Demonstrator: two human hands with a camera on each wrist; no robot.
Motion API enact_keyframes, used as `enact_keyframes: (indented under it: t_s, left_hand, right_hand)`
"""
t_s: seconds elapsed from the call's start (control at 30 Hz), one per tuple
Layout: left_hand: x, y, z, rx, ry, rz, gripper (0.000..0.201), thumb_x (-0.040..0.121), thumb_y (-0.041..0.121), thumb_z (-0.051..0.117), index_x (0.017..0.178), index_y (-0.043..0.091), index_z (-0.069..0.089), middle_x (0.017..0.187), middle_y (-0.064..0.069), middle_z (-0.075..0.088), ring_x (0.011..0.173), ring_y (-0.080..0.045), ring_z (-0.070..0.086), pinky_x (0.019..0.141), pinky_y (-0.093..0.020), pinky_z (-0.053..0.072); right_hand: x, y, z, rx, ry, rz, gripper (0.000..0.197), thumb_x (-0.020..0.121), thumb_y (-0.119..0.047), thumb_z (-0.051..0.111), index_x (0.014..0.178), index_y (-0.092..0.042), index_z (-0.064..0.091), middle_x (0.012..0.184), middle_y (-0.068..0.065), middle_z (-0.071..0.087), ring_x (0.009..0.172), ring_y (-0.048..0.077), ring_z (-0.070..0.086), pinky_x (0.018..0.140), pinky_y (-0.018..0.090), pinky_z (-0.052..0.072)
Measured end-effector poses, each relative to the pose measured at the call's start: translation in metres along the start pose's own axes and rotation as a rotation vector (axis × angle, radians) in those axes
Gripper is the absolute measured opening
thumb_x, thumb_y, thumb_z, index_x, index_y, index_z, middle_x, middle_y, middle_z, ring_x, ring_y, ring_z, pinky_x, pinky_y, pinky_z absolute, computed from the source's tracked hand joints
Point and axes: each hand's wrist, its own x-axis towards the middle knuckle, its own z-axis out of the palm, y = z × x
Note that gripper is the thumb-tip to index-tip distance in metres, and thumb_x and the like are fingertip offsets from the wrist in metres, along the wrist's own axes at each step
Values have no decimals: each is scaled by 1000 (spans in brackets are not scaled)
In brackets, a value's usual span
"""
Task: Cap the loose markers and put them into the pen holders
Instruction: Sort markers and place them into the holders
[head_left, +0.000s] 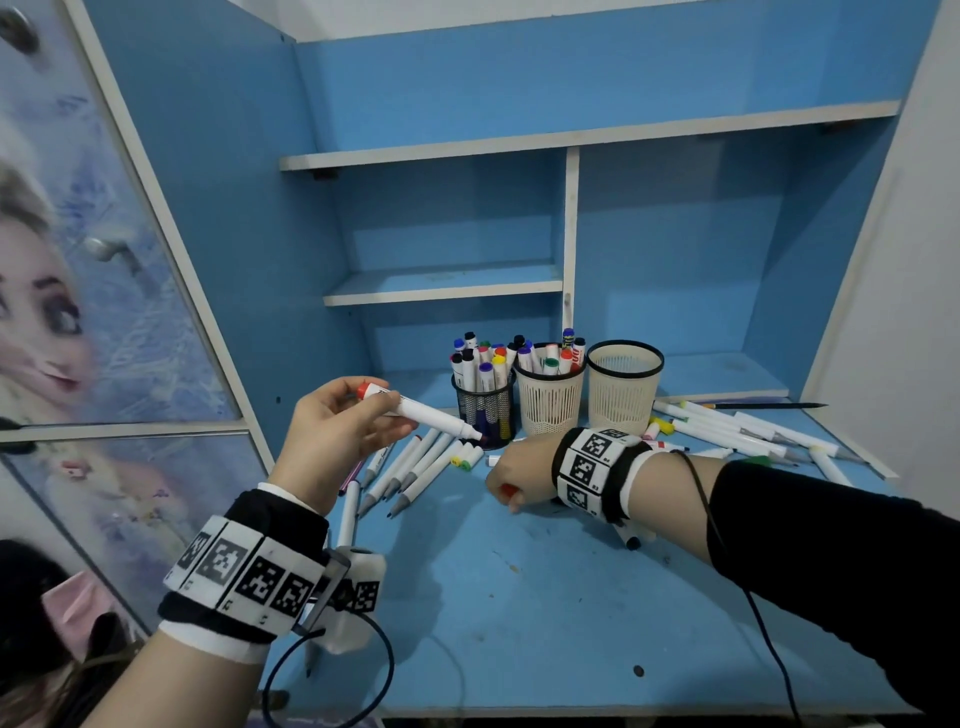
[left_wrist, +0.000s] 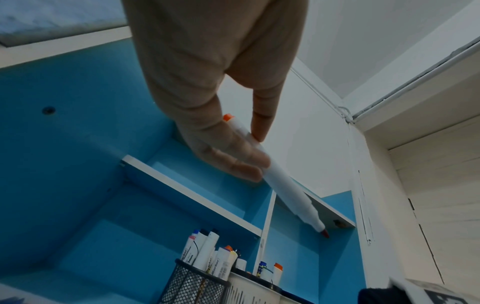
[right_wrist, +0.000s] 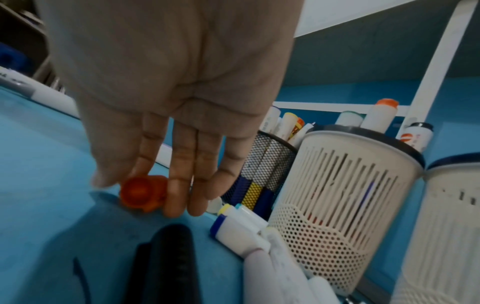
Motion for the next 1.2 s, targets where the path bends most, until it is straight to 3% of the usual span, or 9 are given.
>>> enact_keyframes:
  t_s: [0.1, 0.23, 0.37, 0.57, 0.73, 0.9, 1.03, 1.1, 1.2]
  left_hand:
    - [-1, -2, 2, 6, -5, 4, 5, 86, -4, 60, 84, 1, 59, 78, -14, 64, 63, -24, 70, 63, -25, 58]
    - [-3, -4, 2, -14, 29, 19, 5, 86, -3, 59, 83, 1, 59, 78, -16, 64, 65, -23, 69, 61, -22, 57]
    - [-6, -7, 4, -73, 75, 19, 8, 85, -4, 60, 80, 3, 59, 85, -20, 62, 73, -28, 69, 63, -22, 56]
    - [-19, -12, 18, -131, 72, -6, 6, 84, -3, 62, 87, 1, 60, 91, -20, 62, 71, -27, 70, 66, -22, 58]
    - [-31, -15, 34, -197, 29, -17, 10, 83, -5, 62, 91, -1, 61, 83, -15, 67, 69, -23, 71, 69, -23, 58]
    - [-44, -26, 54, -211, -32, -39, 13, 83, -5, 62, 96, -3, 60, 73, -7, 71, 71, -23, 72, 69, -22, 58]
    - [-55, -40, 69, -256, -69, -81, 13, 83, -6, 61, 95, -4, 58, 75, -11, 71, 75, -28, 71, 71, -25, 59]
    - [-59, -45, 75, -262, -85, -108, 13, 82, -6, 61, 95, -5, 57, 75, -11, 72, 78, -31, 71, 72, -25, 59]
    - [-64, -48, 83, -256, -113, -140, 13, 82, -6, 61, 95, -5, 58, 75, -12, 72, 78, -32, 71, 73, -27, 59]
  right_hand:
    - [-4, -4, -1, -43, 27, 8, 9, 90, -10, 54, 89, -13, 46, 68, -6, 39, 67, 15, 40, 49, 17, 24]
    - [-19, -12, -10, 89, 147, 76, 18, 90, -10, 53, 96, -11, 36, 79, 6, 46, 71, 23, 45, 51, 28, 31]
    - [-49, -17, -21, 312, 330, 130, 21, 89, -9, 54, 109, -9, 52, 99, 9, 59, 80, 18, 47, 66, 25, 34]
    - [-101, -21, -7, 621, 610, 218, 18, 87, -16, 64, 104, -22, 67, 100, -6, 65, 85, 4, 55, 77, 16, 44]
    - [-136, -24, 34, 1146, 848, 379, 21, 84, -7, 67, 90, -27, 70, 91, -3, 71, 80, 13, 66, 75, 20, 52]
    - [-159, -26, 69, 1713, 1150, 379, 27, 81, 3, 66, 106, -7, 66, 89, 14, 72, 71, 12, 68, 66, 16, 53]
    - [-168, -31, 83, 1926, 1283, 264, 77, 39, -41, 91, 102, -5, 67, 89, 11, 74, 73, 14, 69, 68, 18, 55]
    - [-172, -35, 86, 1922, 1304, 254, 59, 50, -33, 87, 99, -7, 67, 89, 11, 74, 74, 15, 69, 68, 17, 54]
    - [-175, -39, 84, 1891, 1321, 288, 22, 79, 3, 64, 97, -8, 67, 88, 10, 74, 74, 15, 69, 70, 17, 54]
